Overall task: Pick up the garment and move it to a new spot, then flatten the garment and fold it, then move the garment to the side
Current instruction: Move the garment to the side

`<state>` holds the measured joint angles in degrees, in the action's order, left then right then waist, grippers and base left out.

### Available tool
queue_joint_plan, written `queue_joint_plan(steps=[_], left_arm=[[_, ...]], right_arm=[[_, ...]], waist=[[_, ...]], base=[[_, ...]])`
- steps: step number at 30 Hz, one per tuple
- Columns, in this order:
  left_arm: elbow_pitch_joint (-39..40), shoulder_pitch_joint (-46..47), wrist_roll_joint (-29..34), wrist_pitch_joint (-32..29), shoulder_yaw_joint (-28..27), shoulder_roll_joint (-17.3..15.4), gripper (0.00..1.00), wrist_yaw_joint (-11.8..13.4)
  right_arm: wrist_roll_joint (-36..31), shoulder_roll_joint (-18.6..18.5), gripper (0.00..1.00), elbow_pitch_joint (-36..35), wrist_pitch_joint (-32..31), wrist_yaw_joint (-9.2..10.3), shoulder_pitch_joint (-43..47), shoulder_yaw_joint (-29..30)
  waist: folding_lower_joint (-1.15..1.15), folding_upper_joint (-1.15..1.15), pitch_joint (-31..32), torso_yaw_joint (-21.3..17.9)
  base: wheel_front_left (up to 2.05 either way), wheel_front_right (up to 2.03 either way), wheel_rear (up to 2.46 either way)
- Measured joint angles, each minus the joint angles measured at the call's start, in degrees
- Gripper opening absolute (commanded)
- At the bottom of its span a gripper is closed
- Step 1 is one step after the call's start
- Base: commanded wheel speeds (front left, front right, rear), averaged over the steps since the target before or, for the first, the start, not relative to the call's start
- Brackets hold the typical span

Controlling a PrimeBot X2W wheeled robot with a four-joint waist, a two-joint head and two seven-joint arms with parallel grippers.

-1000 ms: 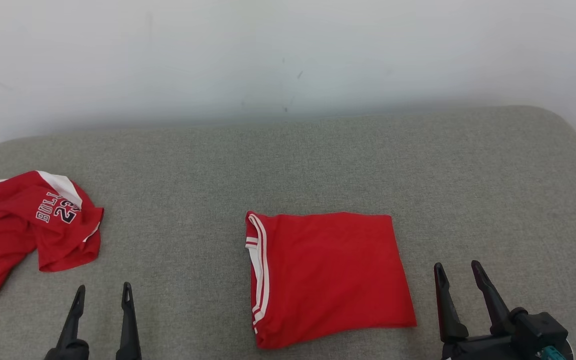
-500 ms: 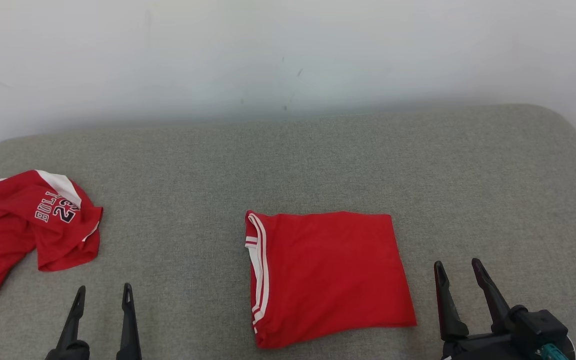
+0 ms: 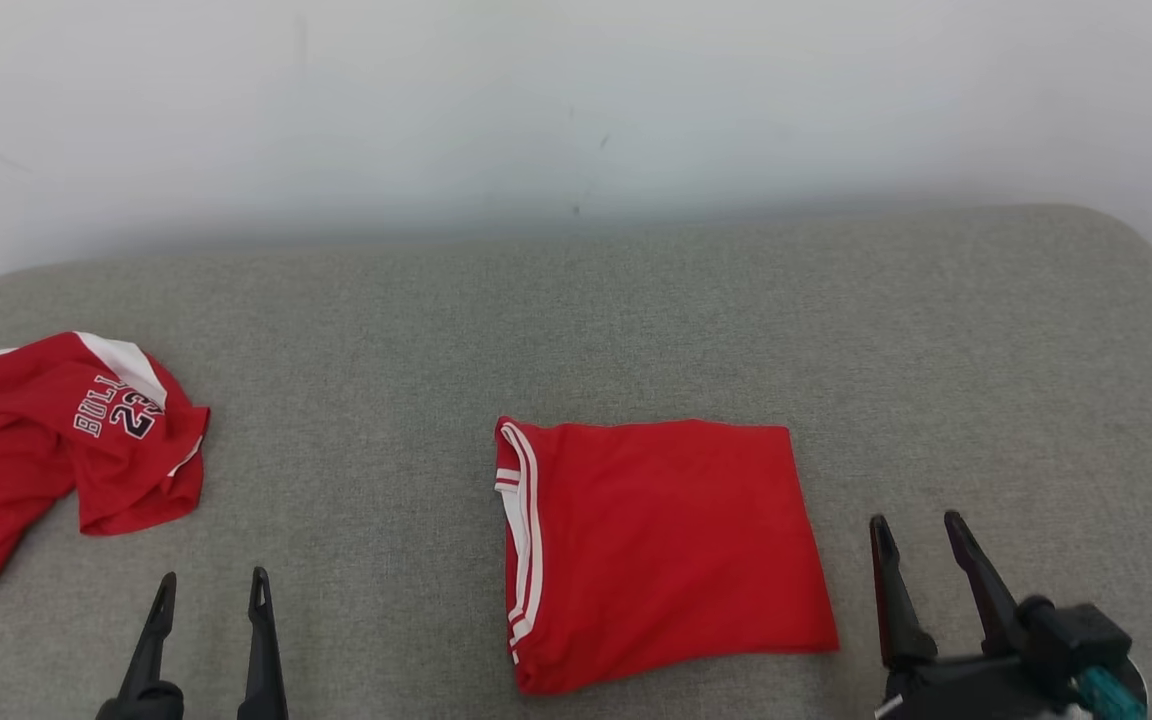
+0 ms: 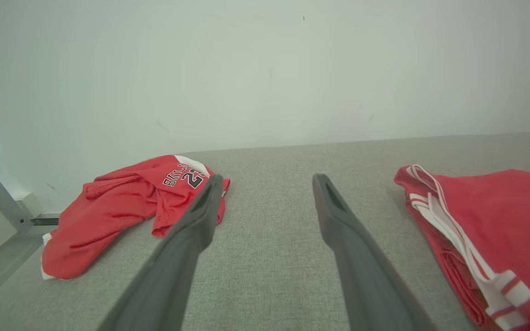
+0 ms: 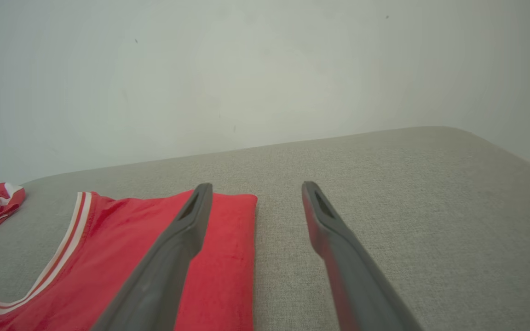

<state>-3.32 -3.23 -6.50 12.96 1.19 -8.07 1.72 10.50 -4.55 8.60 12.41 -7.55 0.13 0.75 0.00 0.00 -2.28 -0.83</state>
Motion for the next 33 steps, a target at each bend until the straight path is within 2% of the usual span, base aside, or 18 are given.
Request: queue_joint_plan(steps=[6, 14, 20, 25, 26, 27, 28, 33], left_arm=[[-0.4, 1.4, 0.0, 0.4, 0.9, 0.2, 1.00, 0.1], [-2.8, 4.8, -0.1, 1.2, 2.5, 0.7, 1.00, -0.5], [-4.3, 6.0, -0.1, 1.6, 3.1, 1.0, 1.00, -0.6], [-4.9, 6.3, -0.5, 1.8, 3.0, 1.0, 1.00, -0.6], [-5.1, 6.4, -0.5, 1.8, 3.0, 1.1, 1.00, -0.6], [-5.1, 6.7, -0.5, 1.9, 3.1, 1.1, 1.00, -0.6], [-5.1, 6.9, -0.5, 1.9, 3.1, 1.2, 1.00, -0.6], [-5.0, 7.2, -0.9, 2.0, 3.1, 1.4, 1.00, -0.6]], right_arm=[[0.1, -0.8, 1.00, 5.2, -3.3, 0.00, -6.0, -0.4], [0.6, -2.5, 1.00, 18.2, -5.7, -0.01, -15.4, -1.8], [1.3, -2.5, 1.00, 27.1, -5.4, -0.01, -18.3, -3.4], [2.4, -2.3, 1.00, 31.8, -5.9, 0.00, -19.9, -6.1], [2.9, -2.2, 0.49, 32.4, -6.1, 0.00, -20.2, -6.9], [3.4, -2.2, 0.15, 32.7, -5.7, 0.00, -20.4, -7.3], [3.6, -2.2, 0.00, 33.0, -5.3, 0.00, -20.7, -7.7], [4.0, -3.7, 0.00, 34.1, -4.2, -0.01, -23.8, -9.4]], waist=[[0.00, 0.00, -1.6, 0.9], [0.01, 0.00, -4.8, 3.0], [0.01, 0.00, -6.3, 4.8], [0.00, 0.00, -6.8, 4.9], [0.00, 0.00, -6.8, 4.8], [0.00, 0.00, -6.9, 4.7], [0.00, 0.00, -7.0, 4.6], [0.00, 0.00, -7.6, 4.1]], base=[[0.00, 0.00, 0.00], [0.00, 0.00, 0.00], [0.00, 0.00, 0.00], [0.00, 0.00, 0.00], [0.00, 0.00, 0.00], [0.00, 0.00, 0.00], [0.00, 0.00, 0.00], [0.00, 0.00, 0.00]])
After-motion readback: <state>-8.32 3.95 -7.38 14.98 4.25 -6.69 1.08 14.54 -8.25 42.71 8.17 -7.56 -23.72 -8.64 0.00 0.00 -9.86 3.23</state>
